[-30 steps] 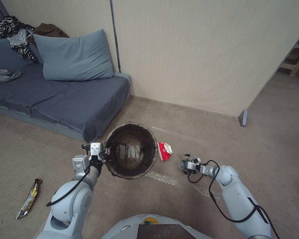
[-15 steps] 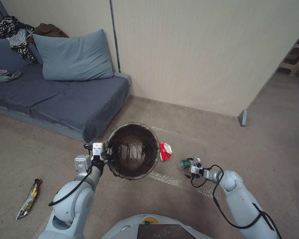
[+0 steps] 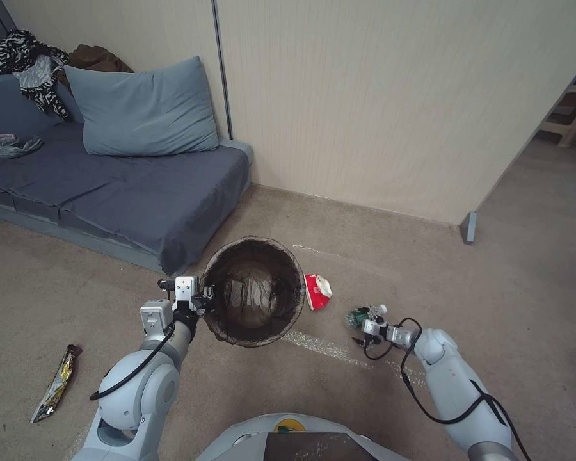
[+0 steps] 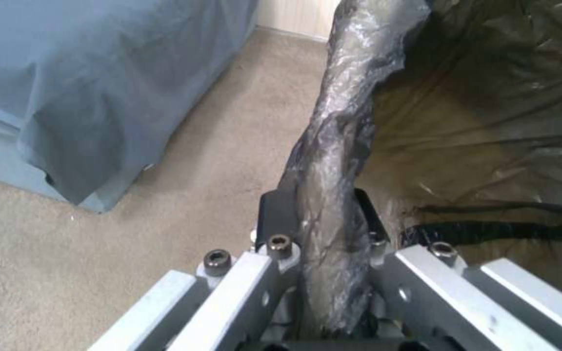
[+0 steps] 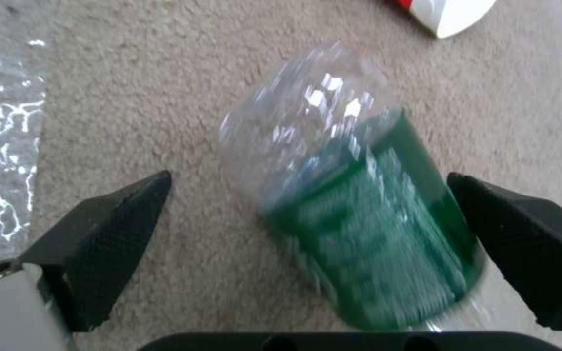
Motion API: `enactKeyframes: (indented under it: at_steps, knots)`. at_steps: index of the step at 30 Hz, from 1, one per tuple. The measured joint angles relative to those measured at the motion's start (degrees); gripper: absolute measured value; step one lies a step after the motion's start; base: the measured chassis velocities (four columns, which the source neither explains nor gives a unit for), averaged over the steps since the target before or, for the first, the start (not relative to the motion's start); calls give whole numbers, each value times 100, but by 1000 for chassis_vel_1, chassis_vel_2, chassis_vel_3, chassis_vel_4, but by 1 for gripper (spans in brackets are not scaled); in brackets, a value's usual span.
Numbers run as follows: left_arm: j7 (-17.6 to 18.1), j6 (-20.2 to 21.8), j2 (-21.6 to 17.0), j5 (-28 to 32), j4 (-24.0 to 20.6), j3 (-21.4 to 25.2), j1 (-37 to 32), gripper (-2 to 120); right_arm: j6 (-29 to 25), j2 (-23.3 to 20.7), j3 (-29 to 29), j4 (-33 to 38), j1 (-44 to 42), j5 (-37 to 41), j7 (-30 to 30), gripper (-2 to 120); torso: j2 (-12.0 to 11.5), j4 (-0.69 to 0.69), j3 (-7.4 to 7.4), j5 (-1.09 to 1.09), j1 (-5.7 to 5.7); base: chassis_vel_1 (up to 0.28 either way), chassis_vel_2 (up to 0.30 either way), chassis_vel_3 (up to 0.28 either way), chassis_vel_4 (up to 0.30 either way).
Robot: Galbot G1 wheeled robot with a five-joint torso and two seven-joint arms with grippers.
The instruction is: Pick up the trash bin, then pick up the garbage from the floor and place it into the trash bin.
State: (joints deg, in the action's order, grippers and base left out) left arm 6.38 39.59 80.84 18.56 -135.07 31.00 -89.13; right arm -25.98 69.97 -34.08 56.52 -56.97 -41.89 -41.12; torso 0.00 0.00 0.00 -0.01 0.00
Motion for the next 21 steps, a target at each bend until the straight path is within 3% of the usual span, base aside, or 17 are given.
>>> enactKeyframes:
  at_steps: [4, 13, 21]
  knots:
    - [13, 3, -1, 6, 4, 25, -2, 2, 1, 71, -40, -245, 88, 61, -1, 100, 1, -4, -1, -9, 0, 0, 0, 0, 0]
    - [24, 10, -14, 35, 15, 42, 15, 2, -22, 57, -42, -384, 129, 196, -30, 83, 1, -3, -1, -3, -1, 0, 0, 0, 0]
    - [28, 12, -16, 43, 26, 44, 23, 2, -25, -8, -50, -384, 99, 266, -30, 83, 1, 3, 0, 5, 0, 0, 0, 0, 0]
